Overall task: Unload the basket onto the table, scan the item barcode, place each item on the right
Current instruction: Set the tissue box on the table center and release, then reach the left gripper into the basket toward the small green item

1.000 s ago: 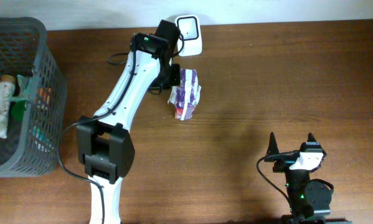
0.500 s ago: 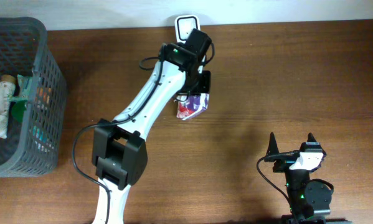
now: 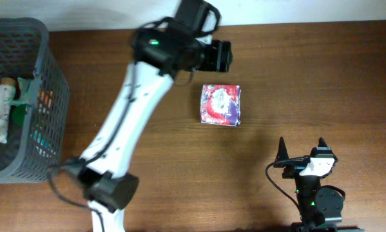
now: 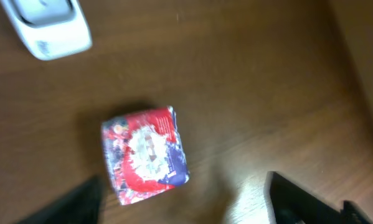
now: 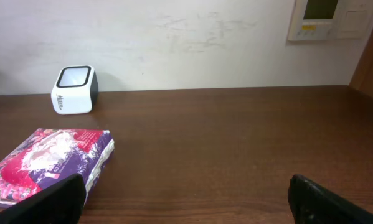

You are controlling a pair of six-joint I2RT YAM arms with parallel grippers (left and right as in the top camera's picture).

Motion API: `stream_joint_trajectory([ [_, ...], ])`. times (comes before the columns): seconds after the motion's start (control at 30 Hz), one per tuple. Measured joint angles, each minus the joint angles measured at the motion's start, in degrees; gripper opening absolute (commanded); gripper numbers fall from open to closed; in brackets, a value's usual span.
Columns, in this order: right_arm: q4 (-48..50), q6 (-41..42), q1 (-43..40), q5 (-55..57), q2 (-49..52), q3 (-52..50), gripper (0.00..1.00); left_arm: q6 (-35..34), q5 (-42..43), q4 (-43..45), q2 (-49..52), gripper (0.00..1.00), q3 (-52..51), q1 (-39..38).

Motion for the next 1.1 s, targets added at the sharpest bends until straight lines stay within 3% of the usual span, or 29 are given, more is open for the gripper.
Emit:
stream_joint_trajectory([
  [0.17, 0.0, 0.0, 0.0, 0.0, 0.0, 0.0, 0.99, 0.1, 0.2, -3.3, -7.5, 0.99, 0.3, 10.0],
  [0.4, 0.0, 0.0, 0.0, 0.0, 0.0, 0.0, 0.99, 0.0, -0.3, -6.9, -14.3, 0.99, 0.3, 31.3],
  [0.63, 0.0, 0.0, 0.0, 0.0, 0.0, 0.0, 0.99, 0.0, -15.0, -14.2, -15.5, 0.99, 0.1, 50.3],
  [0.9, 0.0, 0.0, 0.0, 0.0, 0.0, 0.0, 0.99, -2.1, -20.5, -12.9, -7.1, 0.96, -0.6, 59.9],
  [1.1, 0.0, 0.0, 0.0, 0.0, 0.0, 0.0, 0.99, -1.2, -24.7, -14.4, 1.0, 0.94, -1.3, 61.3],
])
